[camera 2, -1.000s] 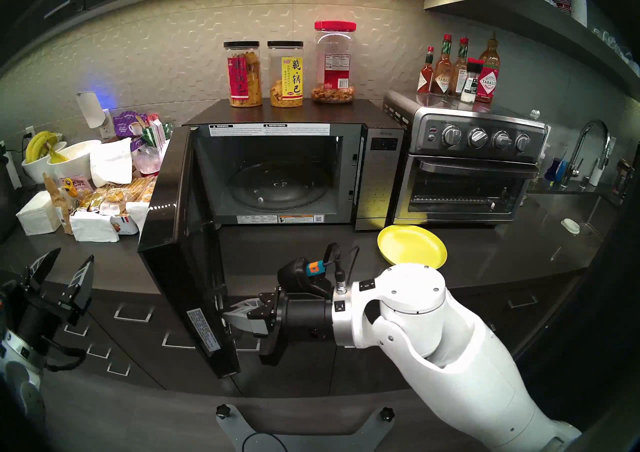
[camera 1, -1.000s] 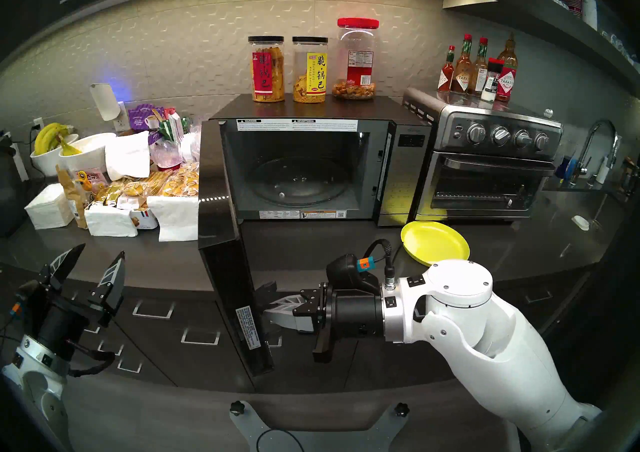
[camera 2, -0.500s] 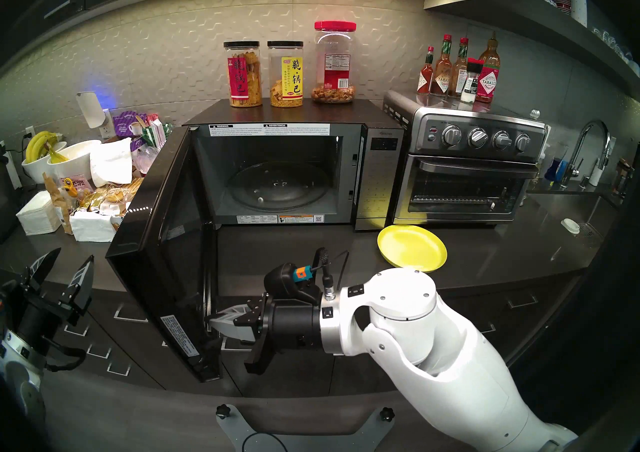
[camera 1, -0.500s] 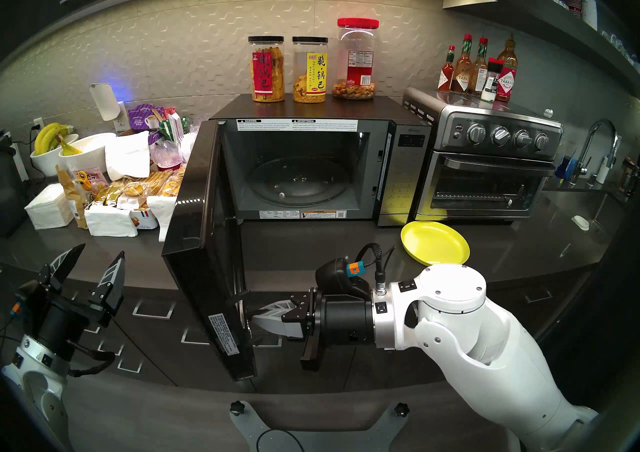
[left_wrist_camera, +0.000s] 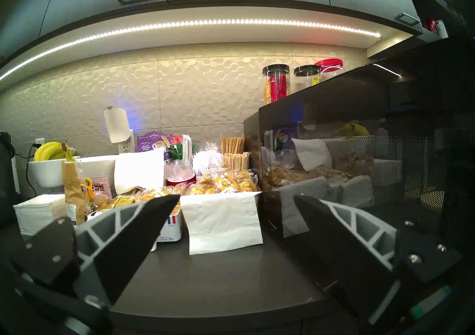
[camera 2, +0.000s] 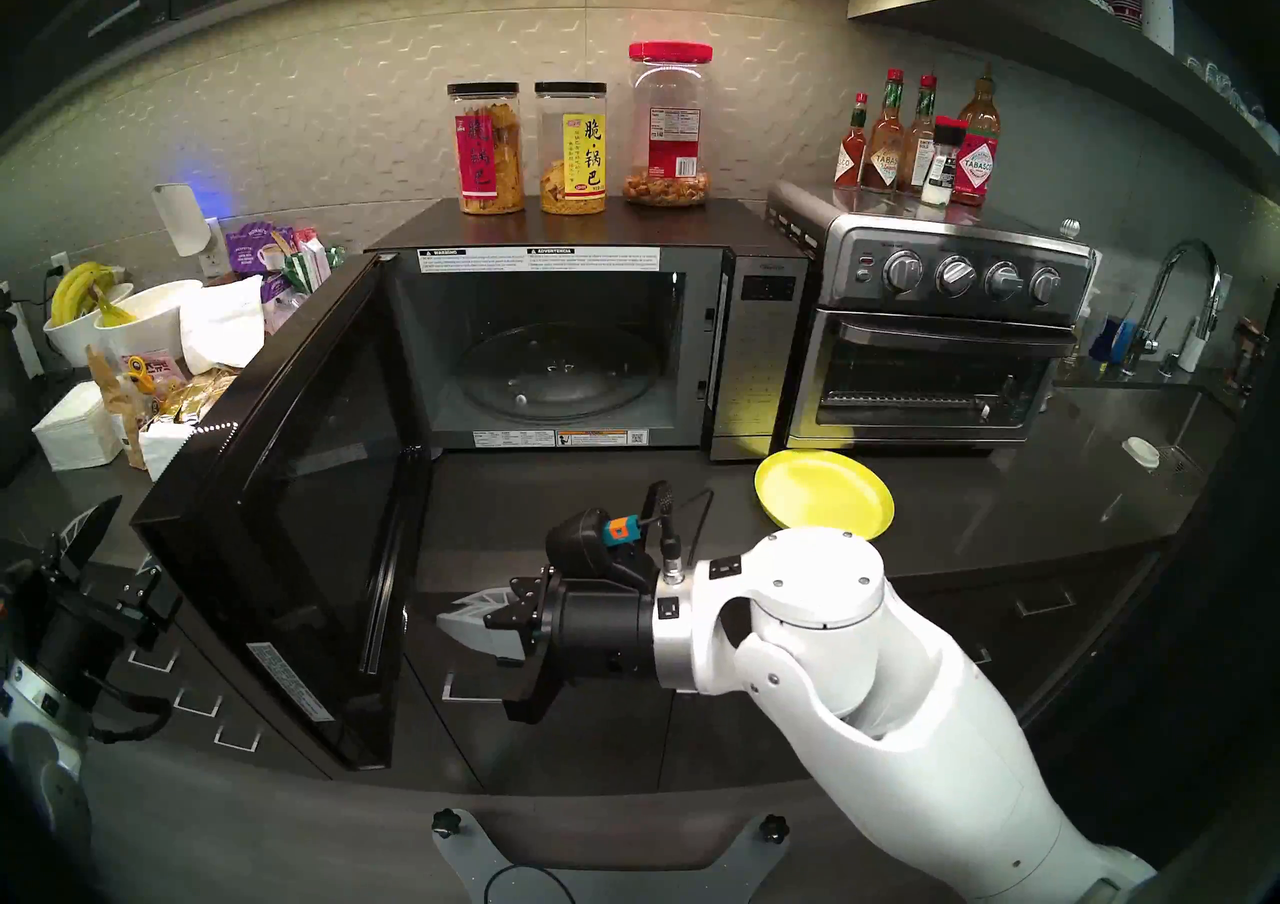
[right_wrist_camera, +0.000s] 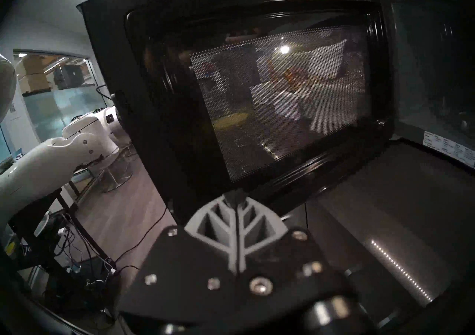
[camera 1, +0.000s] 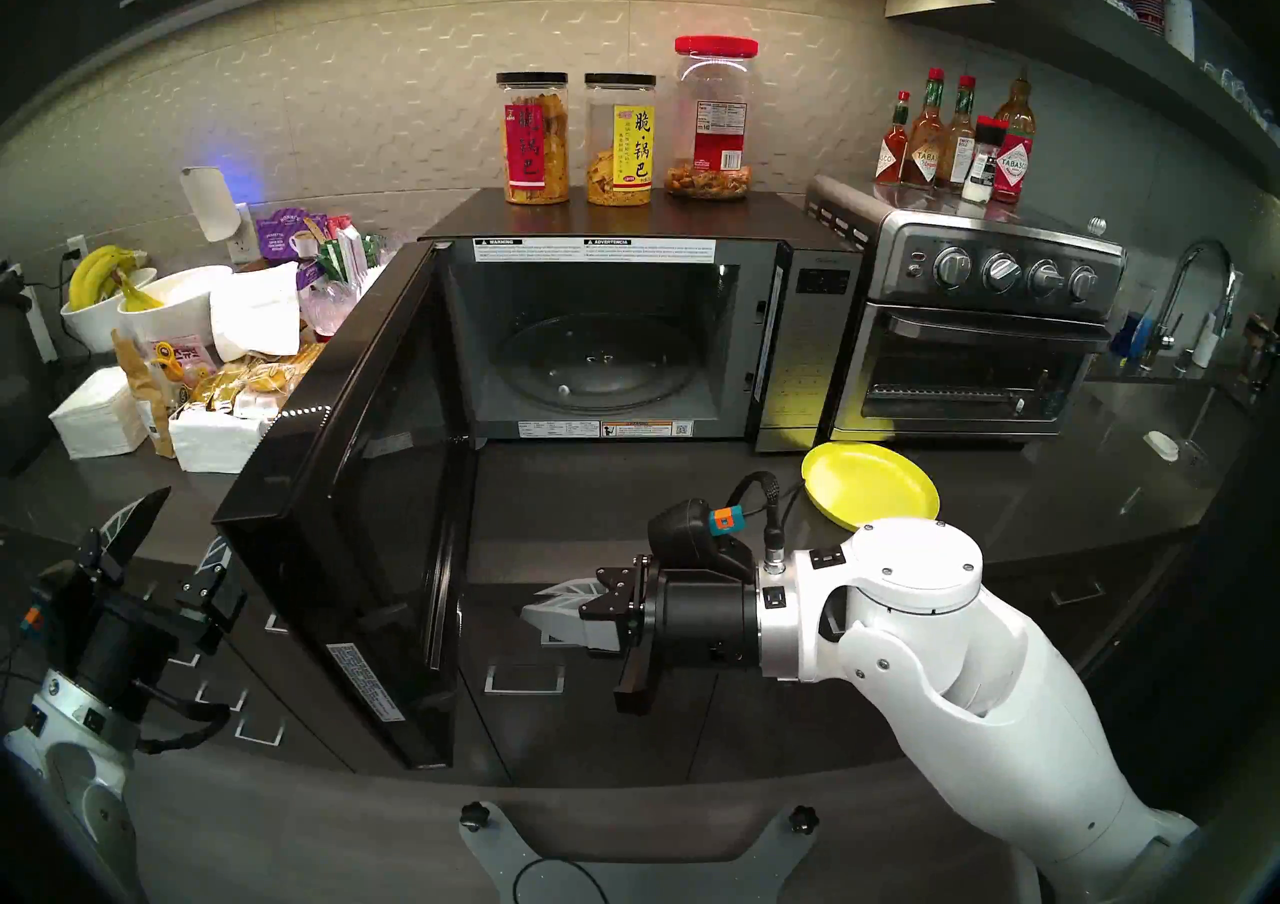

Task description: Open the microwave, put the plate inside, and close the door

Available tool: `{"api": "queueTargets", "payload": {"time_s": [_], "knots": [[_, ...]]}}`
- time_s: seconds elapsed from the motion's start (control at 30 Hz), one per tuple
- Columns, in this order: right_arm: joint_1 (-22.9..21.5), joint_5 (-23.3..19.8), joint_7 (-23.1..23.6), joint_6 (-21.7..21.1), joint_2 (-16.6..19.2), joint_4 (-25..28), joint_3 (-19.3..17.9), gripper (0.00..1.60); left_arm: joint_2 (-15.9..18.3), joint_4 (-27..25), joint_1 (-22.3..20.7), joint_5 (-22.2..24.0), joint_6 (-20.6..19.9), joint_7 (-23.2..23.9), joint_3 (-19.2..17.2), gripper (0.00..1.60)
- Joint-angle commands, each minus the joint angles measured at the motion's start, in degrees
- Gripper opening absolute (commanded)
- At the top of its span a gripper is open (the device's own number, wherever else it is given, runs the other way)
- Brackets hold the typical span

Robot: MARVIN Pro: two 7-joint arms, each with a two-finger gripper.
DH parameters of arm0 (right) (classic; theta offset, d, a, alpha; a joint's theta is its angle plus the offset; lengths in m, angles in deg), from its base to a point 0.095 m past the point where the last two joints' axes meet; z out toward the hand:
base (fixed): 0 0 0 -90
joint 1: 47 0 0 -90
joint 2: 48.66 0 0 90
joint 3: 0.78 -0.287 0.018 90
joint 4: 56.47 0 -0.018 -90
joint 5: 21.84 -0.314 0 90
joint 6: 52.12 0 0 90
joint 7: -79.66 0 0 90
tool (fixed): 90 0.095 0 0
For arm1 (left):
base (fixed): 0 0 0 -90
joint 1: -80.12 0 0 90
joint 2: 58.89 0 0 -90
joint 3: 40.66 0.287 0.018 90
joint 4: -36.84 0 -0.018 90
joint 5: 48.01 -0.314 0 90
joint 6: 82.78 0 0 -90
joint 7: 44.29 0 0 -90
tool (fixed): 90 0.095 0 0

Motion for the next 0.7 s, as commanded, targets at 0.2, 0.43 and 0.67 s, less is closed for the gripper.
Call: {"api": "queueTargets", "payload": {"time_s": [0.2,0.43,0.67], "knots": [[0.1,-0.5,1.4,1.5,0.6,-0.6,-2.0,0.0,0.0,-1.1,-0.2,0.0,-0.1,0.0,-0.3,1.6],[0.5,-0.6,2.1,2.0,1.2,-1.2,-3.3,0.0,-0.1,-1.1,-0.3,-0.1,-0.2,0.2,-0.3,1.6],[0.7,-0.4,2.3,2.9,1.8,-2.3,-5.0,0.0,-0.2,-1.1,-0.4,-0.2,-0.3,0.3,-0.3,1.6]]}}
